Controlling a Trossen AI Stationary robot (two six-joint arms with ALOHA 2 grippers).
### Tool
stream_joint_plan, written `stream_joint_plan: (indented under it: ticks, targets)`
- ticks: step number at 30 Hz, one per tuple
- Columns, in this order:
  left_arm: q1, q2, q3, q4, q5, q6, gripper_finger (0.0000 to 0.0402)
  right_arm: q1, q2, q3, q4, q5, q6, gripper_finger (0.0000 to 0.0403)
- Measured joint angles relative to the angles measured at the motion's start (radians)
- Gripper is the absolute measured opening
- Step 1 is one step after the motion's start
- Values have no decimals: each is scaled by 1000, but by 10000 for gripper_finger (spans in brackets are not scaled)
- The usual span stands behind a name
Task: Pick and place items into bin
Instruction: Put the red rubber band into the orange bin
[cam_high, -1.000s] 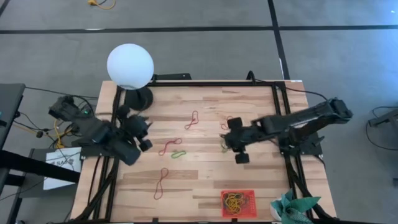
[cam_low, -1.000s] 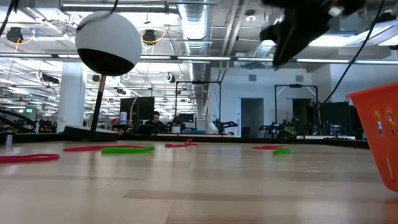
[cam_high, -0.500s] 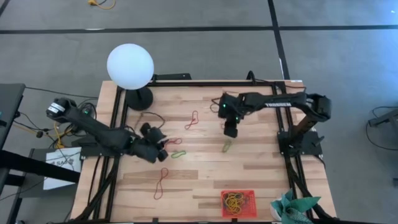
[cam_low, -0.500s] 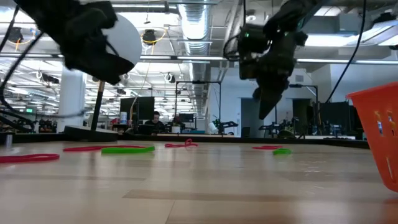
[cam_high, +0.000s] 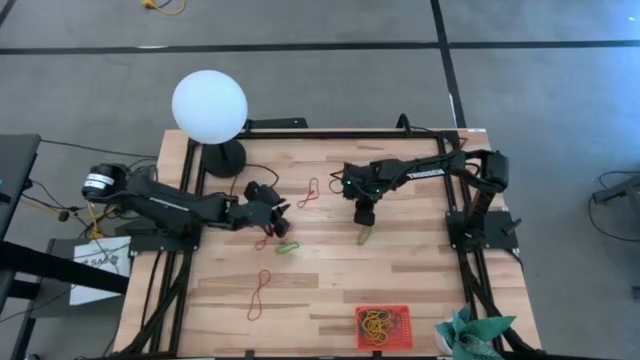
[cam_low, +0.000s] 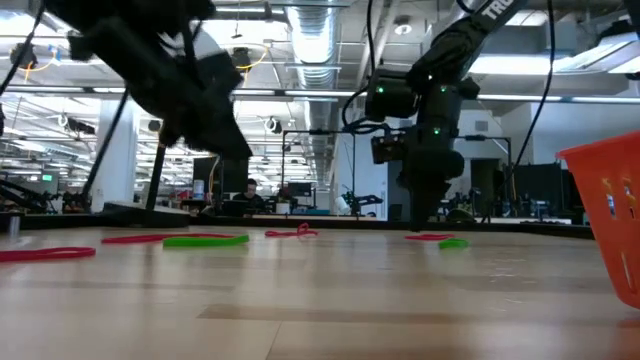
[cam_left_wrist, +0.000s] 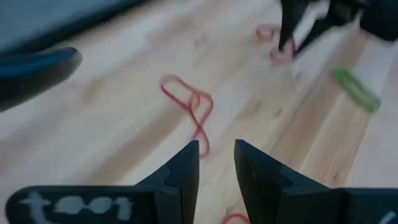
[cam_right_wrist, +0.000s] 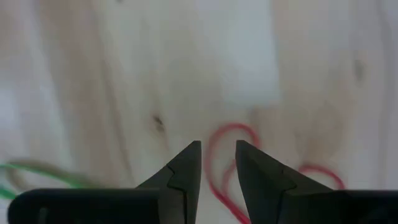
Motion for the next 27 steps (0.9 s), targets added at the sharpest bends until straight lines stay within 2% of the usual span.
stream_joint_plan:
  ticks: [2,7,10,12,20,23,27]
  targets:
    - [19,71,0,80,50,21,91,0,0,0,-8,38,16,95]
    - [58,223,0,252,32,2,91,-1,-18,-1,-35,86,23,95]
    - [82,296,1,335,90,-25,91,-2,-15,-1,-30,83,23,95]
    - [87,332,5,354,87,-24,91,-2,-7,0,-21,83,23,95]
    - [88,358,8,374,55,-23,91,-3,68,5,3,84,76,95]
    - [88,358,9,376,60,-21,91,-2,82,6,2,130,170,92]
    - [88,358,9,377,66,-19,91,1,73,4,-3,138,241,56]
